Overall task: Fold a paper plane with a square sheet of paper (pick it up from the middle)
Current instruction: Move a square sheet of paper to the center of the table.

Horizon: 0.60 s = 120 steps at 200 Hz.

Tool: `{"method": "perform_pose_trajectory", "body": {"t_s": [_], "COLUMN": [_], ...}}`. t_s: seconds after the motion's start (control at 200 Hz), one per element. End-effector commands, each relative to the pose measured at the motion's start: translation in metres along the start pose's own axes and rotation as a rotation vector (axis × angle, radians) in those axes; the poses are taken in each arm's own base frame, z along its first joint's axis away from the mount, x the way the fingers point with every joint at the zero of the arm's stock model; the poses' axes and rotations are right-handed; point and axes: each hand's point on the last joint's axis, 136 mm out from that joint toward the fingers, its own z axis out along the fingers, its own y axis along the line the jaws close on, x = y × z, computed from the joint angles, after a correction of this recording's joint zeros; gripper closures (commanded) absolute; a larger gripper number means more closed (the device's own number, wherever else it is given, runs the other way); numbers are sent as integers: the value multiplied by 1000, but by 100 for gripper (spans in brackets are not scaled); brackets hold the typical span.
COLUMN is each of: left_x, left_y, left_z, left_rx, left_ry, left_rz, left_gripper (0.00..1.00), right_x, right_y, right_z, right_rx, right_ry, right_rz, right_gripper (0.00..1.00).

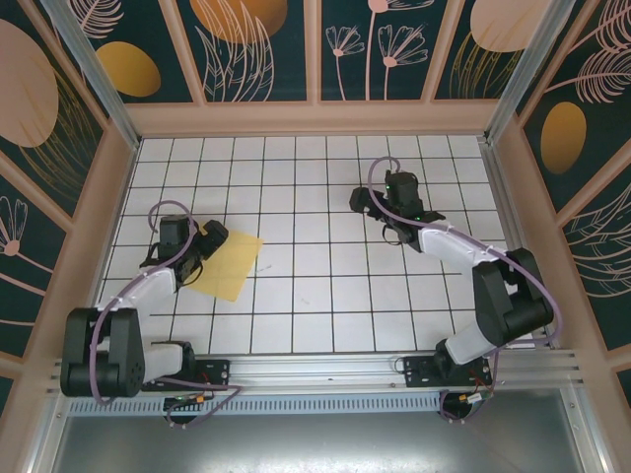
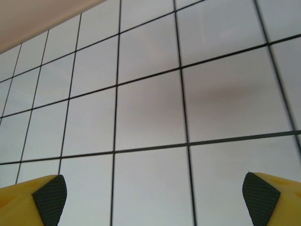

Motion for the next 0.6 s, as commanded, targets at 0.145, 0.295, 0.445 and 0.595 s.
{"method": "perform_pose_trajectory", "body": {"t_s": [0.145, 0.295, 0.445, 0.595], "left_x": [22, 46, 76, 114], "left_y": [-11, -20, -44, -85], "left_z": [20, 34, 44, 52], "left_rx": [5, -2, 34, 88], "left_ry": [90, 164, 241, 323], "left_rz": [-34, -15, 8, 77], "left_gripper": [4, 4, 4, 4], "right_x": [9, 8, 5, 6], "right_y": [18, 11, -2, -18], "right_z": [11, 10, 7, 3], "right_rx": [-47, -10, 40, 67], "right_ry": [46, 36, 21, 21], "right_rz": [42, 37, 37, 80], "right_gripper": [1, 1, 1, 1]}}
